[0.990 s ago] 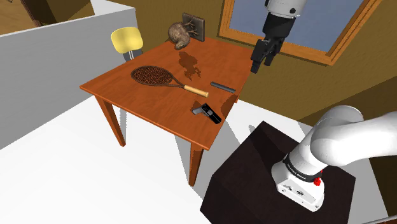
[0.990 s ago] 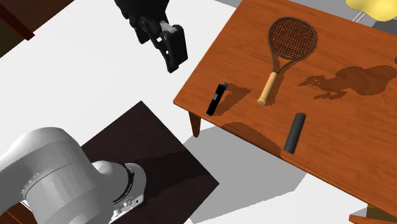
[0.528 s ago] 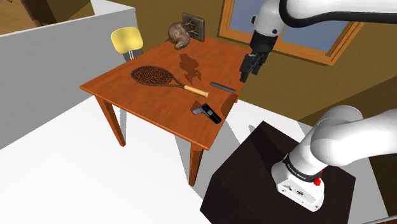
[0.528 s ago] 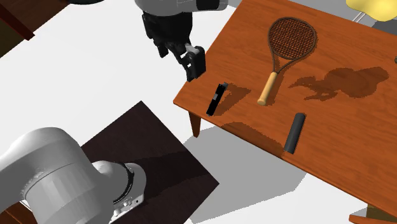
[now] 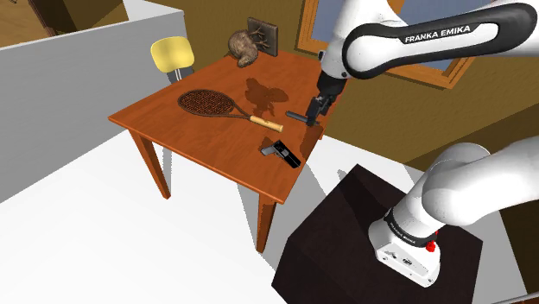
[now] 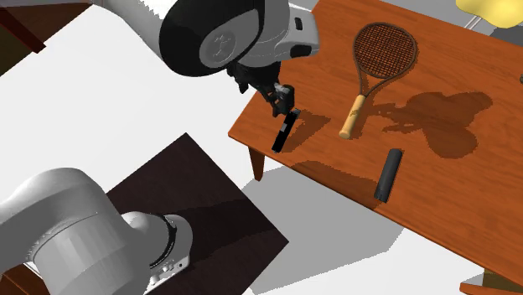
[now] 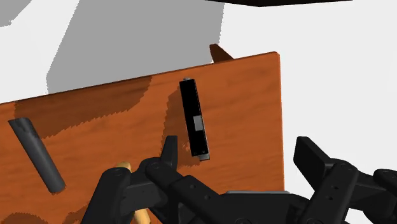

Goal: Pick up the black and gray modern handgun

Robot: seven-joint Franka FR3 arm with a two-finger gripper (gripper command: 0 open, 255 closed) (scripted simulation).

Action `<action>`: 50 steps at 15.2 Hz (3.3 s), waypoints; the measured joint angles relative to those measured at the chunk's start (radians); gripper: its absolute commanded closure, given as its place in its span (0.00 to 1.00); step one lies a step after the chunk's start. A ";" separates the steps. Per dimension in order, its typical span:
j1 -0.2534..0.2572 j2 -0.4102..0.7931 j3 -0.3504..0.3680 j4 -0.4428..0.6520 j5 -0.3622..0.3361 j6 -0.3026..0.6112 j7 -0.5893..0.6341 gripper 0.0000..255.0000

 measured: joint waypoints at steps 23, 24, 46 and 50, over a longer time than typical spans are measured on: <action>0.033 0.748 -0.021 0.124 0.132 0.736 -0.318 0.00; 0.031 0.764 -0.017 0.125 0.138 0.751 -0.323 0.00; 0.041 0.667 -0.035 0.131 0.097 0.649 -0.285 1.00; 0.041 0.616 -0.039 0.136 0.079 0.594 -0.270 1.00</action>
